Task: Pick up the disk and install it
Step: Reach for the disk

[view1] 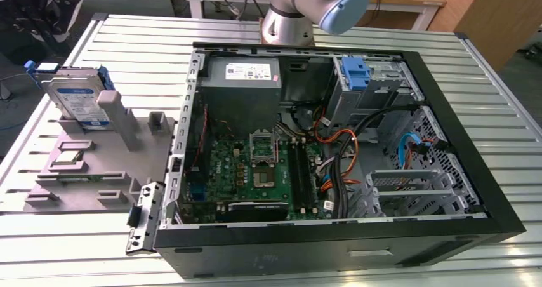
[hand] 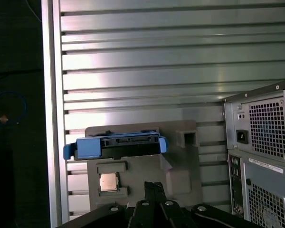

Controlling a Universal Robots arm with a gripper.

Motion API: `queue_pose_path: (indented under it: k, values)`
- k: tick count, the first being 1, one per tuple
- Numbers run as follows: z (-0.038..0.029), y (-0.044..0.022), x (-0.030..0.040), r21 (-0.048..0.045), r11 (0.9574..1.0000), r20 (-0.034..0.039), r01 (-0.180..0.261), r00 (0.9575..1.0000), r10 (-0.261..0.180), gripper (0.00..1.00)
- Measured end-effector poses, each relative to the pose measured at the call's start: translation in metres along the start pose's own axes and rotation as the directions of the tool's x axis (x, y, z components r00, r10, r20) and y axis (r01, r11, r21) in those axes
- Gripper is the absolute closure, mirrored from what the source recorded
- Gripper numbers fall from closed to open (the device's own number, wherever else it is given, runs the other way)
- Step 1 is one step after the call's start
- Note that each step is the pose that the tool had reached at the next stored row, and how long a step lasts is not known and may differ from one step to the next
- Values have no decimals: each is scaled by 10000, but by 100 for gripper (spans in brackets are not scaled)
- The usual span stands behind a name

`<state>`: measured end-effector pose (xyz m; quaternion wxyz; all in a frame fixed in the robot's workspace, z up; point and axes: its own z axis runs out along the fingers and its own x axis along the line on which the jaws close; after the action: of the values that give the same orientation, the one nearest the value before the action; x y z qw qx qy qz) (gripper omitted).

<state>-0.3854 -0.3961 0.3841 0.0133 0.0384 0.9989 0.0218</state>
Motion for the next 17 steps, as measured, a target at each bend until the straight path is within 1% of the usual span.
queue_pose_path:
  k: [3, 8, 10, 14, 17]
  values:
    - [29, 49, 36, 3, 10000, -5, -4, 10000, 4, 90]
    - [93, 189, 90, 2, 10000, -9, -3, 10000, 3, 90]
    - [115, 234, 110, 2, 10000, -14, -5, 10000, 5, 90]
    - [157, 282, 165, 7, 10000, -26, -4, 10000, 4, 90]
    - [185, 288, 227, 19, 10000, -25, -7, 10000, 7, 90]
